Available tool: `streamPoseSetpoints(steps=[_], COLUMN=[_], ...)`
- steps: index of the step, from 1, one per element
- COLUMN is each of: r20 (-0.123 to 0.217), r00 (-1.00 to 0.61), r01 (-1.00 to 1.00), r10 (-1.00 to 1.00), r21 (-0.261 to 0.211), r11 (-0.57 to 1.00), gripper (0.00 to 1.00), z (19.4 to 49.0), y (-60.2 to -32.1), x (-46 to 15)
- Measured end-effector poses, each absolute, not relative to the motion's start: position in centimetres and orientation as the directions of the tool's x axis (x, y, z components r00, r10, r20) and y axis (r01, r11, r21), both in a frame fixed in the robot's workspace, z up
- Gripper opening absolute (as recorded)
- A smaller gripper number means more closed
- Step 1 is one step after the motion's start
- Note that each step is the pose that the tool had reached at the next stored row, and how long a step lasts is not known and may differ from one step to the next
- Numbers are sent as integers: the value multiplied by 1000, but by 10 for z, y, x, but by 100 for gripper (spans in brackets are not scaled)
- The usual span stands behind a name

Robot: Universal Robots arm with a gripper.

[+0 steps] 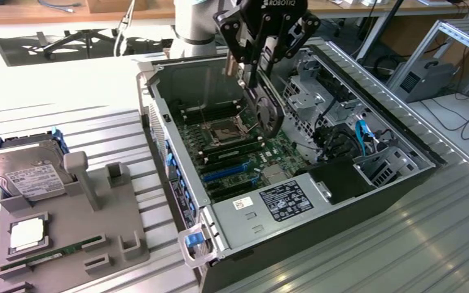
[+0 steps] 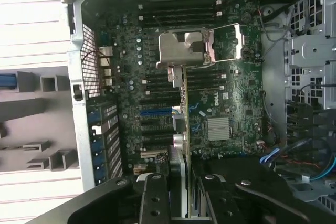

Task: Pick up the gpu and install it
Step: 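Pick up the gpu and move the gpu toward the slot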

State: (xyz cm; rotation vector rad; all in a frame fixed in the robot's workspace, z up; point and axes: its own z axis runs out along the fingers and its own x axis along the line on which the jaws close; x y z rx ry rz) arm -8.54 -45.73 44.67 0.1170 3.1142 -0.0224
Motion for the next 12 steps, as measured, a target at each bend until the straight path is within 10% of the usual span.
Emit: streamPoseSetpoints(steps=[12], r20=[-26], r00=[-997], r01=[75], r10=[75], r21=[-17], r11=[997], gripper=[27], z=[439], y=[-456], x=[-71])
